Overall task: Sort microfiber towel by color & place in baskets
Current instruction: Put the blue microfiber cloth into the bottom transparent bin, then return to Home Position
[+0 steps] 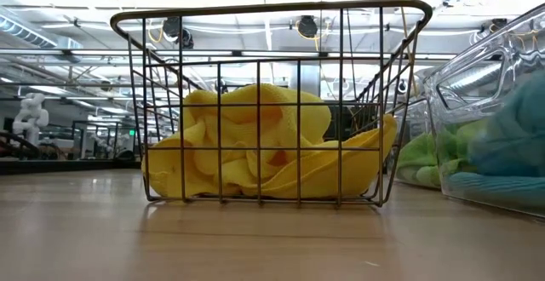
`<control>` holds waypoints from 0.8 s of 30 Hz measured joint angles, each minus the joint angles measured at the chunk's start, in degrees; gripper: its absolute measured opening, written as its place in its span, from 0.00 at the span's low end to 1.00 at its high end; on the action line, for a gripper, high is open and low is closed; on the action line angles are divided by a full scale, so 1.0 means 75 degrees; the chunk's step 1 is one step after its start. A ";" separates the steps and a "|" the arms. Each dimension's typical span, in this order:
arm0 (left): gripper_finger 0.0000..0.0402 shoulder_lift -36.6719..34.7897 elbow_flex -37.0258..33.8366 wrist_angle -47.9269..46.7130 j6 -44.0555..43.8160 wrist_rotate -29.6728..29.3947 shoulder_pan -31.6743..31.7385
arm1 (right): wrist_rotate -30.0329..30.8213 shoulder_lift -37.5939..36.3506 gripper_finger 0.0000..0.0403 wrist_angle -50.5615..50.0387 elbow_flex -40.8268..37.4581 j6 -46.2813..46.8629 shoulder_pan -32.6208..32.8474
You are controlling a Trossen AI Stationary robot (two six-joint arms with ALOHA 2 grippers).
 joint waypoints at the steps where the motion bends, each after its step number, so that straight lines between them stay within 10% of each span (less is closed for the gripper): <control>1: 0.40 -0.0021 0.0000 -0.0053 0.0001 0.0000 0.0080 | -0.0376 0.0019 0.00 0.0231 -0.0241 0.0001 -0.0017; 11: 0.36 -0.0035 0.0000 -0.0196 -0.0261 0.0842 0.0866 | -0.1067 0.0022 0.06 0.2302 -0.2323 0.0601 -0.0341; 24: 0.36 -0.0035 0.0000 -0.1022 -0.0940 0.1192 0.0815 | -0.0877 -0.0397 0.59 -0.1034 0.0510 0.0088 -0.0335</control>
